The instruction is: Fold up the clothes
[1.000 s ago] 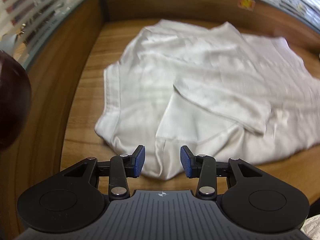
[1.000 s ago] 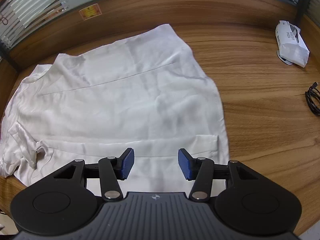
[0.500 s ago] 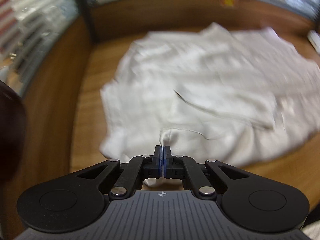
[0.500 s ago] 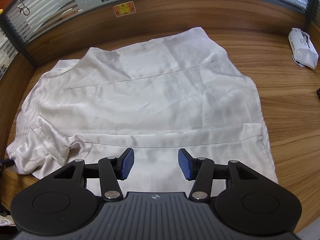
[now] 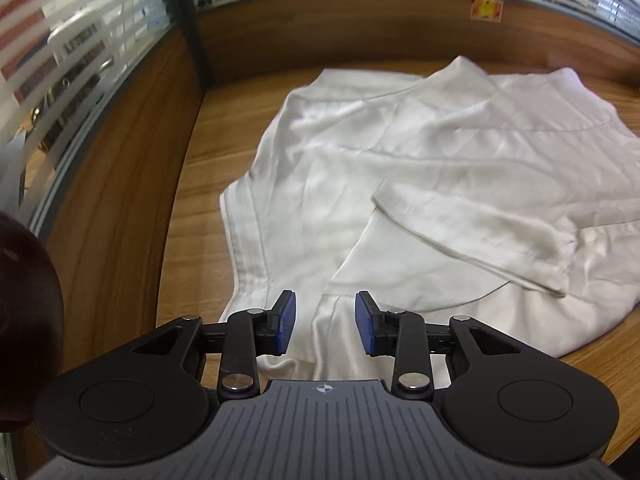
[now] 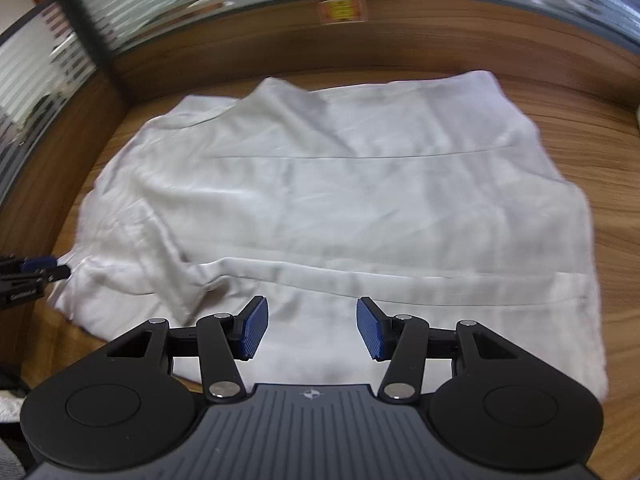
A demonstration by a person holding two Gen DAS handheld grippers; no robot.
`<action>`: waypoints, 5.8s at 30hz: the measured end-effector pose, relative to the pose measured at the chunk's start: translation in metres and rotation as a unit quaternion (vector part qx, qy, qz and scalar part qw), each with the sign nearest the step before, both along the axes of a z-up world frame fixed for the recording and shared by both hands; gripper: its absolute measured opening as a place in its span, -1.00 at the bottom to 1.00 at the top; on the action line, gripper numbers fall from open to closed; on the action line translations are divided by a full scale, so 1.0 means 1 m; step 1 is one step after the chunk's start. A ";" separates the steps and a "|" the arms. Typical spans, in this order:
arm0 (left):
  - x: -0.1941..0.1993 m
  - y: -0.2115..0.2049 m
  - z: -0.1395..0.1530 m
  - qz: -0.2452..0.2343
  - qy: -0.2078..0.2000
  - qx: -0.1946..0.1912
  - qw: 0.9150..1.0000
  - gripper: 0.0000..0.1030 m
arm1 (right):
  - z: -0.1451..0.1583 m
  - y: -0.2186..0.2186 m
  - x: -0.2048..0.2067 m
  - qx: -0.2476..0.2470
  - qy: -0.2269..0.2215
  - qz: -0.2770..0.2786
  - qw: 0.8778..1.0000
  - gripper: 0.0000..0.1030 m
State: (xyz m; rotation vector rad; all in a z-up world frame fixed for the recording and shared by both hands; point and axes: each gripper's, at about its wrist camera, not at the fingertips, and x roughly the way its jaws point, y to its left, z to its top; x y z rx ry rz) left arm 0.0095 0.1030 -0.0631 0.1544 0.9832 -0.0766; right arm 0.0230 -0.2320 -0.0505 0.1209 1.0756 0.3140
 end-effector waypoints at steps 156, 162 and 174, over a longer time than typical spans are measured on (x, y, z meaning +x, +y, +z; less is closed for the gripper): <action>-0.001 0.029 -0.045 0.020 0.089 0.006 0.996 -0.78 | -0.040 0.117 0.112 -0.017 -0.065 0.121 0.990 -0.05; -0.002 0.028 -0.046 0.019 0.086 0.014 0.996 -0.65 | -0.043 0.112 0.108 -0.032 -0.031 0.093 0.995 -0.02; 0.000 0.018 -0.026 0.009 0.070 0.003 0.997 -0.16 | -0.020 0.059 0.098 -0.034 -0.026 0.055 0.998 0.12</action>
